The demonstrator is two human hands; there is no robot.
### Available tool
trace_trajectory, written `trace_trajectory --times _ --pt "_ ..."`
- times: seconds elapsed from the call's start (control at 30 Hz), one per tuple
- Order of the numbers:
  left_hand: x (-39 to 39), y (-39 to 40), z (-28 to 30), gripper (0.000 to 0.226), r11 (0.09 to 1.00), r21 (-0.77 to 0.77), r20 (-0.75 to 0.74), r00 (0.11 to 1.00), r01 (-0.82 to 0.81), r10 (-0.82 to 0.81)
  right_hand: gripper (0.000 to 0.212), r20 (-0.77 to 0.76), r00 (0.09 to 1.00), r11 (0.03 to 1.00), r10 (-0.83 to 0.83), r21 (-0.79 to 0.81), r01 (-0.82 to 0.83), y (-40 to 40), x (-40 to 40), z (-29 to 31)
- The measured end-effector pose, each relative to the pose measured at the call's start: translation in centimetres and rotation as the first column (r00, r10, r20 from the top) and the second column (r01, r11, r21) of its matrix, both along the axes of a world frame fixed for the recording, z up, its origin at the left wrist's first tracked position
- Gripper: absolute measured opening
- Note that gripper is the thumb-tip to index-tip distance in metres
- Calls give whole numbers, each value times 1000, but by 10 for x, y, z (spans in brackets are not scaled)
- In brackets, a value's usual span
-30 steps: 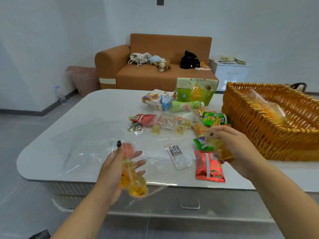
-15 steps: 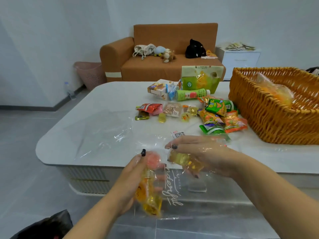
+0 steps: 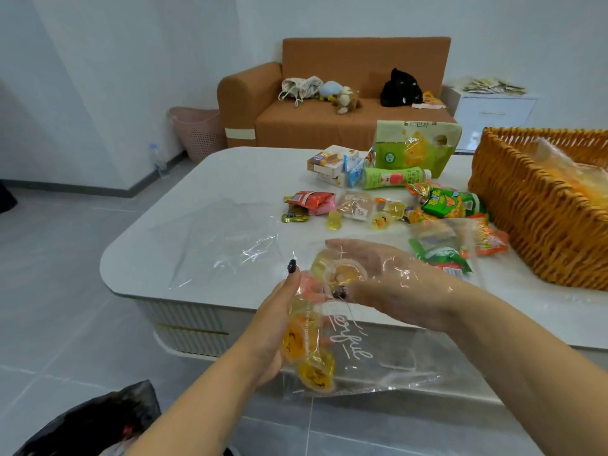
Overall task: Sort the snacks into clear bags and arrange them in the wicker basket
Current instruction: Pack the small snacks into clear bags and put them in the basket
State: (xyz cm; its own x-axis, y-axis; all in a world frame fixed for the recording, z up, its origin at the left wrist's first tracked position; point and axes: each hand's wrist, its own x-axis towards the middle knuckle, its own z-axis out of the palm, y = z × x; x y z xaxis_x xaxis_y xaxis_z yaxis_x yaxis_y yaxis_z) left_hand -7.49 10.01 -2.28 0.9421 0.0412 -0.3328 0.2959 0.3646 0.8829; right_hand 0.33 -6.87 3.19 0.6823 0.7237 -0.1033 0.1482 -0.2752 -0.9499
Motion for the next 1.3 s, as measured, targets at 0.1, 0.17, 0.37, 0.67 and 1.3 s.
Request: trace_trajectory --times 0.1,0.17,0.37,0.67,1.3 --pt "-2 -3 3 57 1000 -15 30 1000 -8 9 52 76 997 1000 -17 13 16 2 -7 9" --pt "-3 -4 1 60 1000 -19 29 1000 -5 5 57 137 989 998 -47 -33 52 4 -9 7" --pt "-5 -4 -3 73 990 -142 18 1000 8 -5 71 52 990 984 134 -129 -127 -6 -15 18" --pt "-5 -6 -11 78 941 -310 107 989 134 -106 38 235 972 976 14 -213 38 1 -18 18" --pt "33 37 18 16 770 -233 -37 797 -594 603 28 -156 651 663 -743 -42 747 -21 101 -39"
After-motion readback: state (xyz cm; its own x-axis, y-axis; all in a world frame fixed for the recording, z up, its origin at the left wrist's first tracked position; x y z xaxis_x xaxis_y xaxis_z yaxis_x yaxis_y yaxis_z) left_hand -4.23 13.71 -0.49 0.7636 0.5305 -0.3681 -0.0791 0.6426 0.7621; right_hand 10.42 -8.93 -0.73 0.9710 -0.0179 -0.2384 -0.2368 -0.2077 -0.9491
